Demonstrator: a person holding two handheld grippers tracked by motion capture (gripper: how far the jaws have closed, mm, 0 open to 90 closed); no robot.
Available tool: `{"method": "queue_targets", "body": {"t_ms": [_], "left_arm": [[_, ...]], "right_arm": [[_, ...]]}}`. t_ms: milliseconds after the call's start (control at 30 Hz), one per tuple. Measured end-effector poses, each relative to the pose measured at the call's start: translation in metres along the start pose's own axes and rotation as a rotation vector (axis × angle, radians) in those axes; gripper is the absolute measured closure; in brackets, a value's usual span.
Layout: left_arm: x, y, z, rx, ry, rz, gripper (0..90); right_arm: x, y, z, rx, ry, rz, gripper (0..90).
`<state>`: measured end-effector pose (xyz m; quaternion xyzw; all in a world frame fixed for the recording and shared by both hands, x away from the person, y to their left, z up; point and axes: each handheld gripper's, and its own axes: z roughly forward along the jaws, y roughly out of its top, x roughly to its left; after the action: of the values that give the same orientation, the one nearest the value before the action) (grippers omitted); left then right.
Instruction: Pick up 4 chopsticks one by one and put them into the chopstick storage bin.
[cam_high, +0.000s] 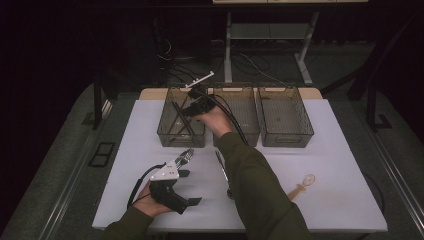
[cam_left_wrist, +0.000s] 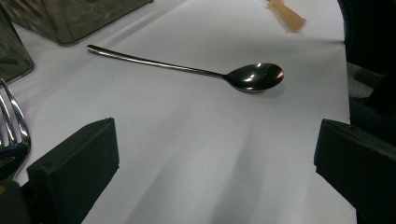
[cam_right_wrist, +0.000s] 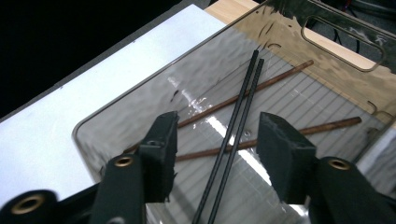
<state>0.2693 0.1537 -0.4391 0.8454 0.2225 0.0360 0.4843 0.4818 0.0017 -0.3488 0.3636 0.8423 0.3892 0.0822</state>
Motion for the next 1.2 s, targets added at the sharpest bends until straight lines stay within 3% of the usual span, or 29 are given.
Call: {"method": "queue_targets", "body": {"t_ms": [400,667,967,1200], "left_arm": [[-0.001,0.000,0.001,0.002,0.002,-0.002,0.0],[-0.001,0.000,0.000,0.008,0.001,0.005,0.0],[-0.002,-0.001,0.001,0.000,0.008,-0.019,0.0],[-0.002,-0.001,0.002,0.012,0.012,-0.010,0.0]], "right_arm": [[-0.005,-0.031,-0.048,-0.050,0.006,-0.044,35.5],[-0.013,-0.060,-0.076,-0.077,0.023,-0.056,34.3],[-0.018,-0.093,-0.102,-0.108,0.039,-0.074,34.3],[-0.022,-0.120,-0.121,-0.107,0.050,-0.072,35.0]]}}
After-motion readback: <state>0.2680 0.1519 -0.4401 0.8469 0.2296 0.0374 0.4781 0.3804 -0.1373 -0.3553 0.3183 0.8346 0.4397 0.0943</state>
